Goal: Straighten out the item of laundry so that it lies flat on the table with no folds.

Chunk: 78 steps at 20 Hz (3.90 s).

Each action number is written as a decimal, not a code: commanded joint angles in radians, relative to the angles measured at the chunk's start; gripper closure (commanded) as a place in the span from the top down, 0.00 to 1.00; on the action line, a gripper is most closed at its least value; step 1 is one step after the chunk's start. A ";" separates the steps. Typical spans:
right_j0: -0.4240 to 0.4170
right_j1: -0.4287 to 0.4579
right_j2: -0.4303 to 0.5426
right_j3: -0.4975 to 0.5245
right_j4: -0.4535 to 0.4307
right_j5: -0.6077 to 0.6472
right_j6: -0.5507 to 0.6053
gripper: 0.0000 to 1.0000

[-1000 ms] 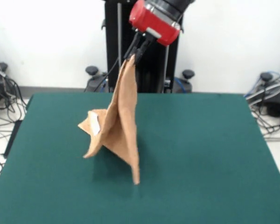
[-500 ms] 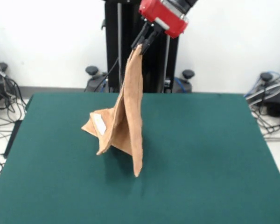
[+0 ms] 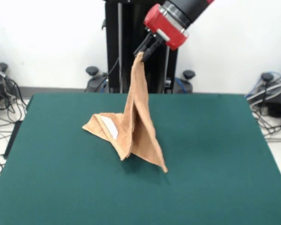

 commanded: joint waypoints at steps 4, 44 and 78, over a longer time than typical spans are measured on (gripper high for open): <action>0.051 0.117 0.085 0.104 0.186 -0.143 0.381 0.00; -0.108 -0.133 0.432 0.271 0.304 -0.202 0.359 1.00; -0.478 -0.660 0.365 0.341 -0.328 0.199 0.253 1.00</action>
